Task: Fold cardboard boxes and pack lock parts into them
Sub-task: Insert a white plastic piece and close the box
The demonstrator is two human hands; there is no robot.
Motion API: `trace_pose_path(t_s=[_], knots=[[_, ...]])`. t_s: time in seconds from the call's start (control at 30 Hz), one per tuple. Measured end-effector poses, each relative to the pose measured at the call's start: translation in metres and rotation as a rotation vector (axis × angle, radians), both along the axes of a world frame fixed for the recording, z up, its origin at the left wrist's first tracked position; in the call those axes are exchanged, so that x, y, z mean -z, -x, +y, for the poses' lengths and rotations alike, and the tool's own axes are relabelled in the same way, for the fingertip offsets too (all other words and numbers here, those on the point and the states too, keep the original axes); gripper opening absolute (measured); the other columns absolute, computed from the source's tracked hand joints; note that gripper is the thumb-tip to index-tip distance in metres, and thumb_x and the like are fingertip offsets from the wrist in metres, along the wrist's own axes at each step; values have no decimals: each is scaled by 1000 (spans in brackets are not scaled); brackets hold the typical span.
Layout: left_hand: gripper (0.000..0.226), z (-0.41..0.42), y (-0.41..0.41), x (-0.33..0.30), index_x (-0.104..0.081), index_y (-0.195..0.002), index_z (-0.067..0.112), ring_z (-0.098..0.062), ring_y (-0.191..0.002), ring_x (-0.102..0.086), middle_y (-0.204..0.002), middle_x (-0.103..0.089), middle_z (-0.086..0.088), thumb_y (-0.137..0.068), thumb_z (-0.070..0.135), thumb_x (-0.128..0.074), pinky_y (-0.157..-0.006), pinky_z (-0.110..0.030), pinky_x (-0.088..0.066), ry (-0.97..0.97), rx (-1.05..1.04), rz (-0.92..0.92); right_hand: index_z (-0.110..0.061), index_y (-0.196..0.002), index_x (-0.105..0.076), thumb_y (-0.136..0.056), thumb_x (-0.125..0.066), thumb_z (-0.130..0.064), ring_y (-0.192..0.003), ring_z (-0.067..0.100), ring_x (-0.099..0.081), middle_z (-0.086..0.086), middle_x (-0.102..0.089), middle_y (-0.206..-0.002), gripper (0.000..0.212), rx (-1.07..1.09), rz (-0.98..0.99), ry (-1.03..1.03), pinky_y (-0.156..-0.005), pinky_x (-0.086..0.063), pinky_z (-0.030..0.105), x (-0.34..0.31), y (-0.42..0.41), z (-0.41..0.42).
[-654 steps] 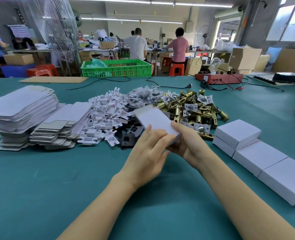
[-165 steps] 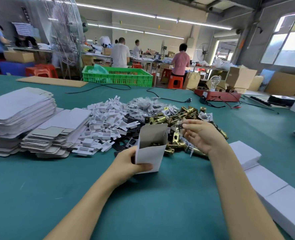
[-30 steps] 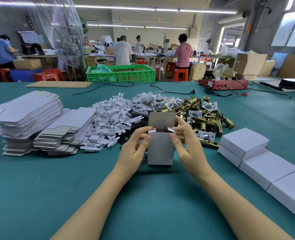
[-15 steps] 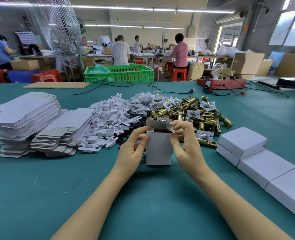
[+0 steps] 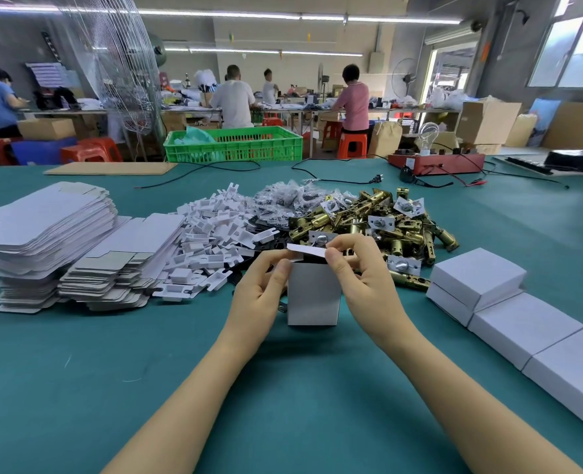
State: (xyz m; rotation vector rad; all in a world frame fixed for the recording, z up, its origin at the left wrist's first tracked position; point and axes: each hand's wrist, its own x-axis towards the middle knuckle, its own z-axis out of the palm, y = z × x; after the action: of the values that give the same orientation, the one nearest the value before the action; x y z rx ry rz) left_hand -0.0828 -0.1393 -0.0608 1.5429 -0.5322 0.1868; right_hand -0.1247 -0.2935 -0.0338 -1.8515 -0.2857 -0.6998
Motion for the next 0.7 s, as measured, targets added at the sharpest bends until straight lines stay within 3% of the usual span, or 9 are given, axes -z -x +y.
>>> trace_pose_path(t_s=[0.07,0.2,0.3,0.37,0.43,0.53,0.63,0.7], knots=[[13,-3,2,-5,-65,-89,45,-12,-79,-65,-84,-69,13,-90,49,-53,-70,-34,-52,62,-4,59,-36,-96,-55,-97,-52,-23,-80,1,-53,-6,-52,-103,13,5,7,4,-72,-44,14,0,0,-2],[26,-9,6,-13,-67,-83,36,-25,-80,-60,-85,-69,0,-82,61,-60,-68,-44,-47,121,-60,134,-27,-104,-59,-97,-51,-27,-74,1,-52,-9,-53,-99,11,16,15,-11,-68,-41,13,0,-2,-5],[35,-10,10,-18,-68,-83,35,-15,-81,-62,-84,-70,4,-77,70,-65,-70,-37,-50,129,-68,131,-25,-104,-60,-97,-51,-27,-74,4,-52,-7,-56,-98,11,9,29,-28,-68,-41,16,2,-4,-6],[29,-10,12,-19,-67,-87,33,-1,-77,-63,-83,-70,15,-78,61,-67,-70,-31,-51,106,-103,94,-28,-102,-60,-97,-52,-26,-77,5,-53,-4,-58,-99,9,1,29,-33,-69,-42,16,3,-4,-6],[13,-12,14,-18,-62,-91,31,3,-75,-61,-83,-67,22,-85,42,-68,-71,-33,-50,91,-138,73,-29,-100,-59,-97,-53,-24,-81,4,-54,-2,-59,-101,9,-1,30,-29,-70,-42,15,3,-4,-6],[18,-13,14,-16,-54,-95,36,0,-80,-62,-89,-64,17,-90,27,-69,-75,-38,-52,128,-163,67,-32,-99,-58,-97,-53,-22,-84,1,-55,-5,-59,-103,11,-1,28,-27,-71,-43,14,2,-3,-5],[33,-13,14,-19,-55,-101,55,-12,-88,-64,-101,-63,7,-94,25,-65,-77,-39,-53,89,-113,27,-31,-98,-58,-97,-54,-21,-83,1,-54,-5,-58,-100,11,1,29,-35,-70,-41,13,2,-3,-5],[31,-14,13,-19,-62,-98,51,-13,-84,-61,-98,-62,7,-96,20,-62,-73,-36,-48,79,-81,10,-31,-96,-58,-97,-55,-19,-82,4,-55,-6,-57,-96,12,-5,37,-52,-68,-39,13,1,-3,-5]])
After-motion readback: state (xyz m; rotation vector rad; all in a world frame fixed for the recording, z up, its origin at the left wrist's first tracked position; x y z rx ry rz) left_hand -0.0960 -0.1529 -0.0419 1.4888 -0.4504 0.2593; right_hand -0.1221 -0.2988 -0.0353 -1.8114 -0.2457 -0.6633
